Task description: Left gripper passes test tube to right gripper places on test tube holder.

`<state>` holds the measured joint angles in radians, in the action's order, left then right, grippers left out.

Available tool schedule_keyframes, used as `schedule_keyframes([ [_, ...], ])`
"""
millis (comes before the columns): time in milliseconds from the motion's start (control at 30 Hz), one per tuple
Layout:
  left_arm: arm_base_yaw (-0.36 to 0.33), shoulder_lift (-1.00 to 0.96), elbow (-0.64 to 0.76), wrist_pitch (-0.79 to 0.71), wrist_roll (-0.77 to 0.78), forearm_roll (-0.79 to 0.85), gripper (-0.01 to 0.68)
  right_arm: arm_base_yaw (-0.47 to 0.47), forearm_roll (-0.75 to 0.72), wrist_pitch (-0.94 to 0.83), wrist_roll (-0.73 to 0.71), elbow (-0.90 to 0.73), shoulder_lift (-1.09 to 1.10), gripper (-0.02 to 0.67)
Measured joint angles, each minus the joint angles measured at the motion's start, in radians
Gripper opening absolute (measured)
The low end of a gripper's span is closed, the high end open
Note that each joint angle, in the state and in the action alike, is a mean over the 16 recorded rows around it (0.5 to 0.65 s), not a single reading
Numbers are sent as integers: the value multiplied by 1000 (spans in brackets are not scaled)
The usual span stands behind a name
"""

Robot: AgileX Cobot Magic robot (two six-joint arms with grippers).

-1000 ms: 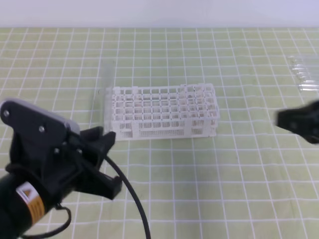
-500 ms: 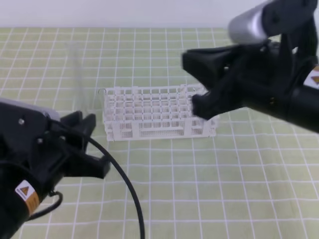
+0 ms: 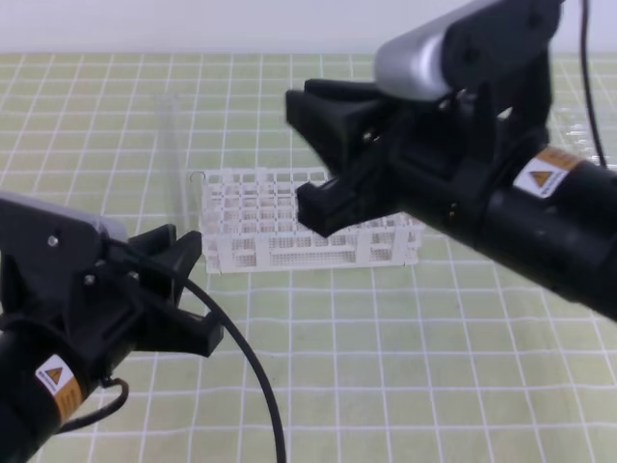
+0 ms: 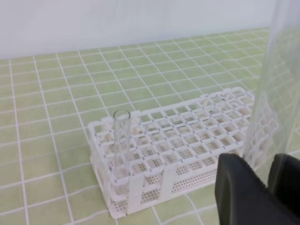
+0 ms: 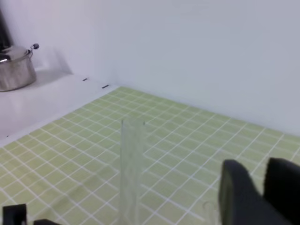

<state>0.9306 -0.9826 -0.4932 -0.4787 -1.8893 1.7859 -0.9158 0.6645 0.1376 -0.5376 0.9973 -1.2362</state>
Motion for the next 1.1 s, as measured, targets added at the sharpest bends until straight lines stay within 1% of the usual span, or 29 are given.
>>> schedule_keyframes([
  [267,0,0,0,5,-51,0,0,-74,27,85,25,1,-34,358],
  [400,0,0,0,11,-65,3,0,-111,30,128,33,8,-52,429],
  [500,0,0,0,16,-74,3,0,-133,31,155,39,22,-71,448],
  [633,0,0,-1,24,-84,0,0,-150,32,175,46,50,-109,453],
  [1100,1,-1,-1,38,-88,-17,24,-153,35,160,62,159,-254,454],
])
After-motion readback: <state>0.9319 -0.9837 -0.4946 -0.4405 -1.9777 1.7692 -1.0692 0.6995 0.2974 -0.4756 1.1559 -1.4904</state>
